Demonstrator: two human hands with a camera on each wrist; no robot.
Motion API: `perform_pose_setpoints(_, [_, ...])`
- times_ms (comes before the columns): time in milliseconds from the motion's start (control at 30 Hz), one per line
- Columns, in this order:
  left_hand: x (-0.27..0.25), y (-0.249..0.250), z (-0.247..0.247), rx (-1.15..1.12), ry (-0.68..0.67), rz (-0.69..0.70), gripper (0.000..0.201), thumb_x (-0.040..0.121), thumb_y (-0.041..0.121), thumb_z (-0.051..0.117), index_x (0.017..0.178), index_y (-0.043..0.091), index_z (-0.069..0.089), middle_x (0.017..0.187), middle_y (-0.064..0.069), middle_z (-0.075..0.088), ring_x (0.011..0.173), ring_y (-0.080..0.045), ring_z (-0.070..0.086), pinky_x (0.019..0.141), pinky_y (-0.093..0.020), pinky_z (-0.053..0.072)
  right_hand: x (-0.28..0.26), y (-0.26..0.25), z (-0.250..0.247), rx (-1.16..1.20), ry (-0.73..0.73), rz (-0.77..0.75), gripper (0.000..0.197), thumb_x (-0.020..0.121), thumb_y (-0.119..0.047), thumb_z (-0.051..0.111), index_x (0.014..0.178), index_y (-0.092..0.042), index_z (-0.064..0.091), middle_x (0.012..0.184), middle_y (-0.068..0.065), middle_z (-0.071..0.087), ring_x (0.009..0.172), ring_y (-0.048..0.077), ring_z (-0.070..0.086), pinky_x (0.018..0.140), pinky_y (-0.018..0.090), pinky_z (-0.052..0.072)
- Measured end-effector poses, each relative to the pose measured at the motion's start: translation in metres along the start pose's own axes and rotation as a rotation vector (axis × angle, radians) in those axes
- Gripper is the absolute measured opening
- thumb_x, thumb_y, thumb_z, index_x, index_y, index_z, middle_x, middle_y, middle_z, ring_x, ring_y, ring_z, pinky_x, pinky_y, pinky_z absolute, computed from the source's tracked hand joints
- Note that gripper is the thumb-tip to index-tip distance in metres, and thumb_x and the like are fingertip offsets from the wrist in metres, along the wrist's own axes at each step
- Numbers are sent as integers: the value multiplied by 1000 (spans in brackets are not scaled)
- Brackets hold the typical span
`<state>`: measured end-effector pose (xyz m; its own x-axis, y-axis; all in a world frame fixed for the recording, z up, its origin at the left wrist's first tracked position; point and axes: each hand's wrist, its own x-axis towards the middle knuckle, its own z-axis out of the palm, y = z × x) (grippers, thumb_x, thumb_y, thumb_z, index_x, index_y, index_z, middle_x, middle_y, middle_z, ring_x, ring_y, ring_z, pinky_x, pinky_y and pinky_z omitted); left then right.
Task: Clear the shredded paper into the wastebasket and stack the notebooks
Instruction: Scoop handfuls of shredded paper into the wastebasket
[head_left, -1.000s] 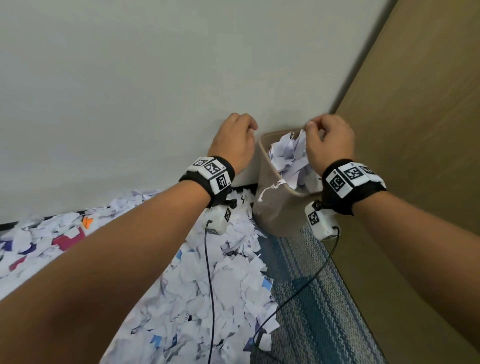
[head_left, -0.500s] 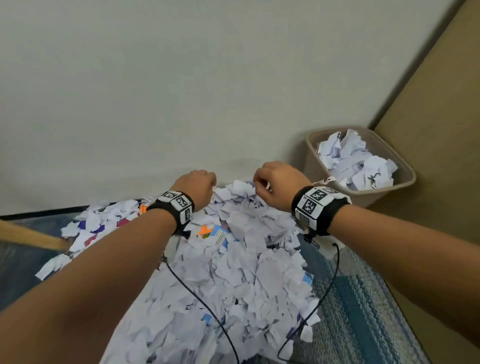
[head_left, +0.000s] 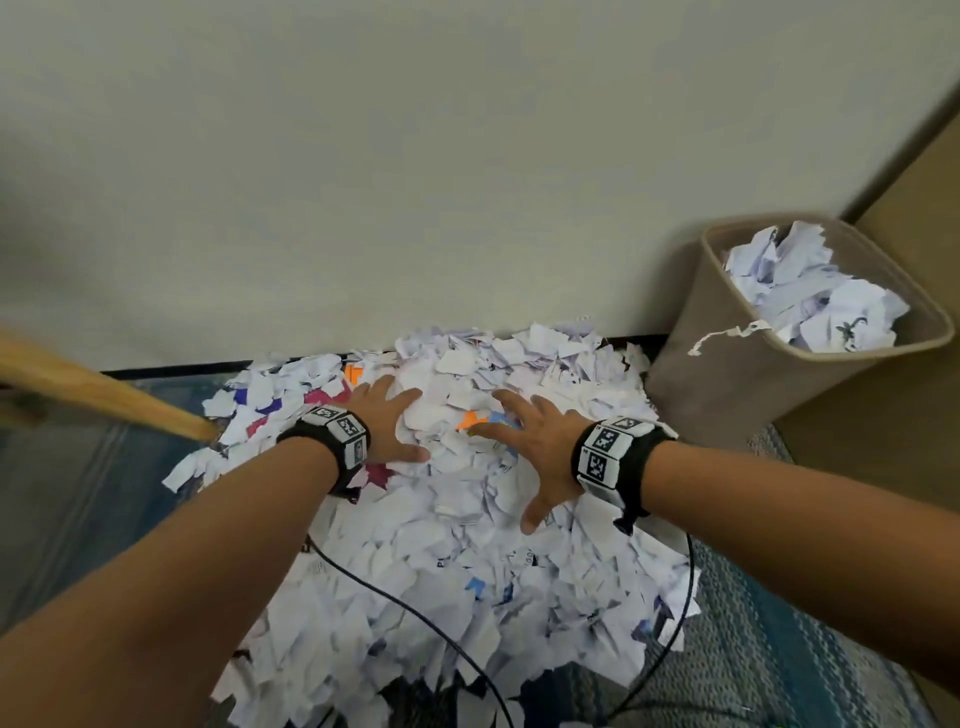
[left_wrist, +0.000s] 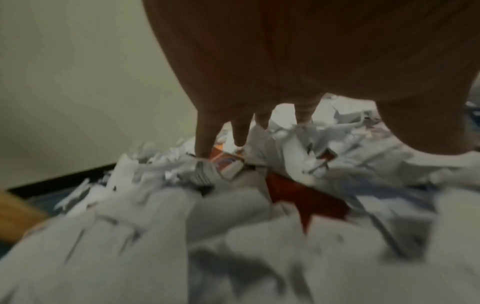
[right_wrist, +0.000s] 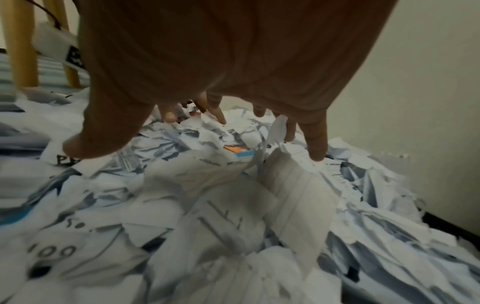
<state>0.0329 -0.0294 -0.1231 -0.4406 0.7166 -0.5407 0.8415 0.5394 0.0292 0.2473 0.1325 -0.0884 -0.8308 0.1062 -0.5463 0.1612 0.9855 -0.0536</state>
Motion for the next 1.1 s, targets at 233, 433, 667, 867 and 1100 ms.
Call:
perform_pose_setpoints(233, [-23, 21, 45, -64, -104, 145, 134, 47, 87, 64, 136, 53, -30, 156, 1, -29, 146, -34, -13, 108, -70, 12, 1, -29, 20, -200, 27, -189, 135, 47, -89, 65, 147, -47, -16, 159, 6, -24, 146, 41, -12, 108, 73, 1])
perform_pose_setpoints(433, [-26, 19, 53, 155, -124, 220, 135, 49, 74, 77, 142, 52, -19, 154, 3, -31, 145, -37, -14, 106, -73, 14, -17, -63, 55, -200, -92, -374, 141, 47, -81, 74, 143, -51, -24, 151, 2, -42, 142, 44, -24, 105, 75, -10])
perform_pose_setpoints(667, [-19, 19, 28, 3, 34, 233, 65, 78, 41, 74, 133, 31, 41, 132, -5, 34, 114, -28, 46, 90, -41, 46, -12, -43, 52, -353, -110, -303, 122, 64, -54, 82, 148, -49, -6, 155, 4, -33, 145, 46, -6, 109, 71, 14])
perform_pose_setpoints(867, [-8, 12, 5, -53, 134, 144, 40, 94, 23, 55, 133, 19, 47, 123, -8, 48, 115, -28, 51, 89, -34, 43, -8, -19, 24, -216, -8, -142, 76, 77, -20, 74, 140, -30, 32, 153, 9, 11, 125, 31, 44, 91, 47, 51])
perform_pose_setpoints(1100, [-8, 0, -12, -73, 242, 12, 54, 85, 5, 56, 134, 23, 42, 124, -7, 44, 107, -27, 54, 77, -39, 52, -2, 10, -5, 63, 205, 67, 60, 85, -3, 60, 137, -23, 38, 139, 3, 35, 100, 24, 55, 67, 32, 49])
